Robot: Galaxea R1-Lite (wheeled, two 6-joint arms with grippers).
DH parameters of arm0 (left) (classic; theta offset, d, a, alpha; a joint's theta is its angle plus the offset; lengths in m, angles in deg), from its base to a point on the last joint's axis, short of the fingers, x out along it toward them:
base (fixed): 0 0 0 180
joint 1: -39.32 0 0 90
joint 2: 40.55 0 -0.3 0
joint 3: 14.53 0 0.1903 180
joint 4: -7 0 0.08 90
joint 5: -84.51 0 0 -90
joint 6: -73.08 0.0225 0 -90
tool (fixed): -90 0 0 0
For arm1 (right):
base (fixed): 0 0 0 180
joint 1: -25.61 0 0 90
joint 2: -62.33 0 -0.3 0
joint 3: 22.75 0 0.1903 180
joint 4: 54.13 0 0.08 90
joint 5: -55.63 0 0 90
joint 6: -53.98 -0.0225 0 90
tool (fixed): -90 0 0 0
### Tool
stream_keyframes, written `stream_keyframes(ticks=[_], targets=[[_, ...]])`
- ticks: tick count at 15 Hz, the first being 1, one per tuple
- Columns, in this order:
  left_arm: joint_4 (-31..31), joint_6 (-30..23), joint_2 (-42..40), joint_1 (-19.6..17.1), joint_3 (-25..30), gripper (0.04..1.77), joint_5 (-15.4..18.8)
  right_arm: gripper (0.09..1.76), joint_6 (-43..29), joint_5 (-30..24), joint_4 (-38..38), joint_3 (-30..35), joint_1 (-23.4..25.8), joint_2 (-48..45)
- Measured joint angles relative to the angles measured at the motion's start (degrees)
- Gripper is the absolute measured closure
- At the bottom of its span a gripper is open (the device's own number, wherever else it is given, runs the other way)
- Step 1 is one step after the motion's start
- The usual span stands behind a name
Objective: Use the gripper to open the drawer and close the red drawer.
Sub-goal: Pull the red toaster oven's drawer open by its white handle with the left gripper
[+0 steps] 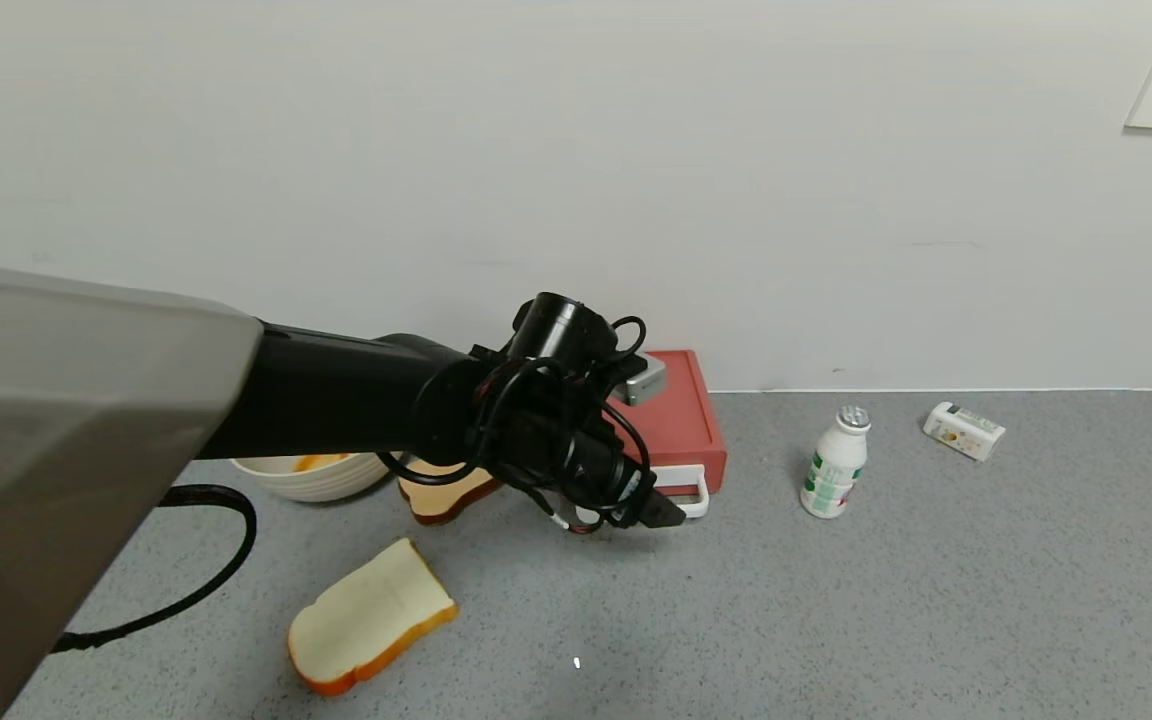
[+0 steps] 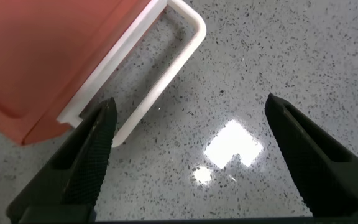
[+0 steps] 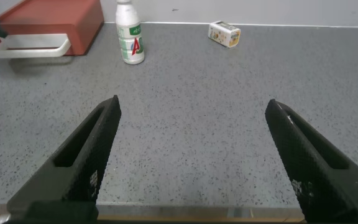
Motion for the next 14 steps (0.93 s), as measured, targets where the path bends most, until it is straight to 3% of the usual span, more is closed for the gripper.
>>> stream_keyframes(ticks=[6,14], targets=[[0.4,0.9,5.8,0.4,-3.6,0.09,0.0,0.14,0.0,0.0,-0.1,0.0,0.0,0.0],[0.6,1.2,8.0,0.3,-4.1,0.09,0.0,0.14,0.0,0.0,0.0,0.0,0.0,0.0]])
